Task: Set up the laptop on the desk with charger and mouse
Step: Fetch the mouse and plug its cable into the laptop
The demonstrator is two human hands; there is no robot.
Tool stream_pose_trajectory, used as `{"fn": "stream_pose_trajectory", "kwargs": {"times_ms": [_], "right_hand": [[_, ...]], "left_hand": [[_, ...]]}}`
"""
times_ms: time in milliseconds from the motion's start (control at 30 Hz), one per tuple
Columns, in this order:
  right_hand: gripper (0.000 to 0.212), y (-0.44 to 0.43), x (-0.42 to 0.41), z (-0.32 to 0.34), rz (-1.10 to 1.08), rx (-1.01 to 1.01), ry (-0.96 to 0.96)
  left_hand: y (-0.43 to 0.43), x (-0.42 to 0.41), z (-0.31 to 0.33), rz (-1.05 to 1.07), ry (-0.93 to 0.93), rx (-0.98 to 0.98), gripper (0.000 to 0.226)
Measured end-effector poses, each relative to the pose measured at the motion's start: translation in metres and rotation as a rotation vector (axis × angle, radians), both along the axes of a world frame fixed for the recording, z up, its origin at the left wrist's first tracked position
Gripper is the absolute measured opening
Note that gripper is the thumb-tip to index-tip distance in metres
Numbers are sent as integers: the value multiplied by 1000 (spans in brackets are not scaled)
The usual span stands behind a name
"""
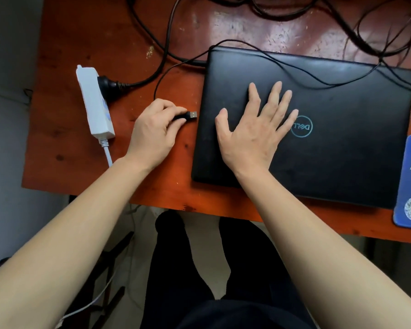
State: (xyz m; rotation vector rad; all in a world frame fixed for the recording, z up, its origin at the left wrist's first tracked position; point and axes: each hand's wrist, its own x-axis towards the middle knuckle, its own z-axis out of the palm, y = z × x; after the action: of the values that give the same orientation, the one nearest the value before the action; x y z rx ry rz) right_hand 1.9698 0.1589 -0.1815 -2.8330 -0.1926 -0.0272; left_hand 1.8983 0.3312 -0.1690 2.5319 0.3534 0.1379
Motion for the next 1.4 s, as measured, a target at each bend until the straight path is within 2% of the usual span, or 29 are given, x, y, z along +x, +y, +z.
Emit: {"fn": "stream_pose_trajectory", "kwargs": {"times_ms": [367, 633, 1267, 1400], "right_hand": [[69, 7, -2, 0, -44, -40, -47], [67, 8, -3, 3, -68, -12, -43], [68, 12, -2, 7, -71, -29, -37], [69, 12, -2, 7, -67, -26, -30]], "left_hand": [[10, 9, -24, 58, -207, -36, 22], [9, 7, -23, -53, -209, 37, 18], [11, 15, -22, -161, -246, 82, 17], [13, 17, -23, -193, -203, 76, 15]]}}
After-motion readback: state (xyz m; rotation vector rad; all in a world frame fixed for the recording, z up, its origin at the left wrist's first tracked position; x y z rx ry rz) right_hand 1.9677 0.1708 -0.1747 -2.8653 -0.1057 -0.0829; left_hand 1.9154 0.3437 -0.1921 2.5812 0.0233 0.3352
